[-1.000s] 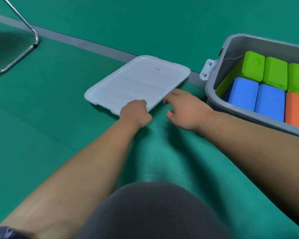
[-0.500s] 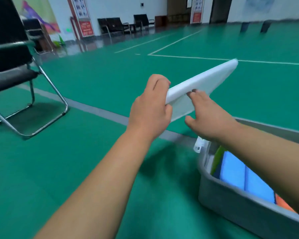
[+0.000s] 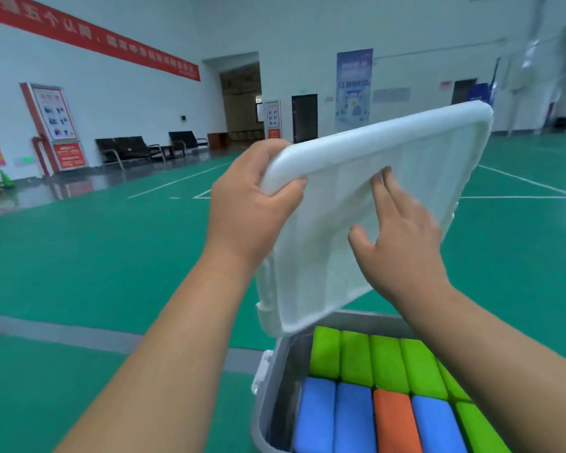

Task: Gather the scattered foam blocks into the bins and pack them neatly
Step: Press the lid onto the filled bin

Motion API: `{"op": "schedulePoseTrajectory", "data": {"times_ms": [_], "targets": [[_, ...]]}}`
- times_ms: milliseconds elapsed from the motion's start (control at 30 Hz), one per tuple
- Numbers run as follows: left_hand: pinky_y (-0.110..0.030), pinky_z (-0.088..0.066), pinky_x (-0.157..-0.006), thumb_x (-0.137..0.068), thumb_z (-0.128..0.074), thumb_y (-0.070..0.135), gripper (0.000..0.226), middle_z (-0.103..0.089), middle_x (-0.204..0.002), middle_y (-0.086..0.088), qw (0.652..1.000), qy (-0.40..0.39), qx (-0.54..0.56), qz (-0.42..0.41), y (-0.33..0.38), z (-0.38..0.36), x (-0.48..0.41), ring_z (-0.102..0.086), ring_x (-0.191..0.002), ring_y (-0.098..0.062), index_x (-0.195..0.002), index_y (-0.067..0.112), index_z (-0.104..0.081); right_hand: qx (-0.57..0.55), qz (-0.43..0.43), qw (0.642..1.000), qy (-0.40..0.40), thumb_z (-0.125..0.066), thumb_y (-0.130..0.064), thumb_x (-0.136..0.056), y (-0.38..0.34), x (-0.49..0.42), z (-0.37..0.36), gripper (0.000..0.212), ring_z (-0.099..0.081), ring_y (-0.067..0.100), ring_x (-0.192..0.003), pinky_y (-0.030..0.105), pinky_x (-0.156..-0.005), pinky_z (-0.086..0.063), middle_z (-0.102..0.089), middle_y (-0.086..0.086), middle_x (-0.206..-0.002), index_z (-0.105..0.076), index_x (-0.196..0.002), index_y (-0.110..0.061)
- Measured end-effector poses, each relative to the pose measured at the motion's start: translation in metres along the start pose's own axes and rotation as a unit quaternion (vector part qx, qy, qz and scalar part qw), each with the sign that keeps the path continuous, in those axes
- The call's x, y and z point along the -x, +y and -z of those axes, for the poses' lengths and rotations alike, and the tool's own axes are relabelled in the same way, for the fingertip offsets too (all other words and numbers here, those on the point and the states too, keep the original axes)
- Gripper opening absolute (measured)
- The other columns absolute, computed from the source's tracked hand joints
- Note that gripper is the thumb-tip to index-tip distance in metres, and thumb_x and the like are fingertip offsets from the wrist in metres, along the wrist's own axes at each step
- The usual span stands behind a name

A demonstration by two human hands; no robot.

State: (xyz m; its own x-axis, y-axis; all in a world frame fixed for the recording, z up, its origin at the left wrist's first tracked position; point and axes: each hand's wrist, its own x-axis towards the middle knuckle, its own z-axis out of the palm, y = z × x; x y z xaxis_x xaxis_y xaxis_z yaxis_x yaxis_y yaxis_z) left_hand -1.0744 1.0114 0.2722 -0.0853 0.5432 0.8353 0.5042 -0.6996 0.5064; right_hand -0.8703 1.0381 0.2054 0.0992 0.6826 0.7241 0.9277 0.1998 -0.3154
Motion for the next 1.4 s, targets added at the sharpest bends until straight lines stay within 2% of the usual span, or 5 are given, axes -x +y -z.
{"op": "schedulePoseTrajectory", "data": {"times_ms": [433, 633, 900, 1200, 1400], "targets": [[-0.041, -0.058, -0.068, -0.067, -0.094, 0.033, 0.053, -0.071, -0.1, -0.011, 0.885, -0.136, 0.07, 0.44, -0.096, -0.096, 0.087, -0.068, -0.075, -0.025, -0.099, 0.015, -0.055, 0.078, 0.017, 0.954, -0.288, -0.033, -0.051, -0.101, 0.096, 0.102, -0.032, 0.065, -0.019, 0.028, -0.155, 0.048, -0.125, -0.019, -0.01, -0.012, -0.171, -0.018, -0.162, -0.034], [-0.033, -0.037, -0.062, -0.076, -0.088, 0.048, 0.046, -0.056, -0.083, 0.003, 0.883, -0.22, -0.135, 0.391, -0.148, -0.116, 0.151, -0.051, -0.074, -0.019, -0.085, 0.019, -0.053, 0.098, 0.034, 0.881, -0.461, -0.03, -0.067, -0.1, 0.122, 0.153, -0.063, 0.071, -0.019, 0.029, -0.155, 0.047, -0.123, -0.024, -0.003, -0.011, -0.172, -0.015, -0.162, -0.036], [-0.034, -0.048, -0.097, -0.088, -0.067, 0.019, 0.043, -0.062, -0.13, -0.002, 0.824, -0.372, -0.221, 0.366, -0.184, -0.111, 0.176, -0.059, -0.121, -0.026, -0.131, 0.016, -0.062, 0.143, 0.041, 0.832, -0.535, -0.023, -0.074, -0.097, 0.13, 0.18, -0.085, 0.075, -0.002, 0.03, -0.158, 0.055, -0.125, -0.01, 0.008, -0.011, -0.172, -0.003, -0.162, -0.042], [-0.049, -0.05, -0.103, -0.056, -0.065, 0.09, 0.112, -0.052, -0.143, 0.004, 0.705, -0.521, -0.3, 0.377, -0.205, -0.094, 0.197, -0.059, -0.119, -0.026, -0.148, 0.031, -0.041, 0.145, -0.019, 0.856, -0.496, -0.01, -0.07, -0.099, 0.128, 0.182, -0.119, 0.072, 0.003, 0.03, -0.158, 0.056, -0.125, -0.009, 0.009, -0.005, -0.172, -0.004, -0.163, -0.038], [-0.046, -0.044, -0.104, -0.1, -0.051, 0.057, 0.073, -0.038, -0.151, -0.02, 0.734, -0.473, -0.365, 0.322, -0.209, -0.096, 0.205, -0.053, -0.125, -0.039, -0.154, 0.013, -0.03, 0.14, -0.05, 0.894, -0.423, -0.014, -0.071, -0.098, 0.122, 0.184, -0.132, 0.079, -0.009, 0.033, -0.156, 0.051, -0.125, -0.014, 0.0, 0.008, -0.172, -0.025, -0.159, -0.021]]}}
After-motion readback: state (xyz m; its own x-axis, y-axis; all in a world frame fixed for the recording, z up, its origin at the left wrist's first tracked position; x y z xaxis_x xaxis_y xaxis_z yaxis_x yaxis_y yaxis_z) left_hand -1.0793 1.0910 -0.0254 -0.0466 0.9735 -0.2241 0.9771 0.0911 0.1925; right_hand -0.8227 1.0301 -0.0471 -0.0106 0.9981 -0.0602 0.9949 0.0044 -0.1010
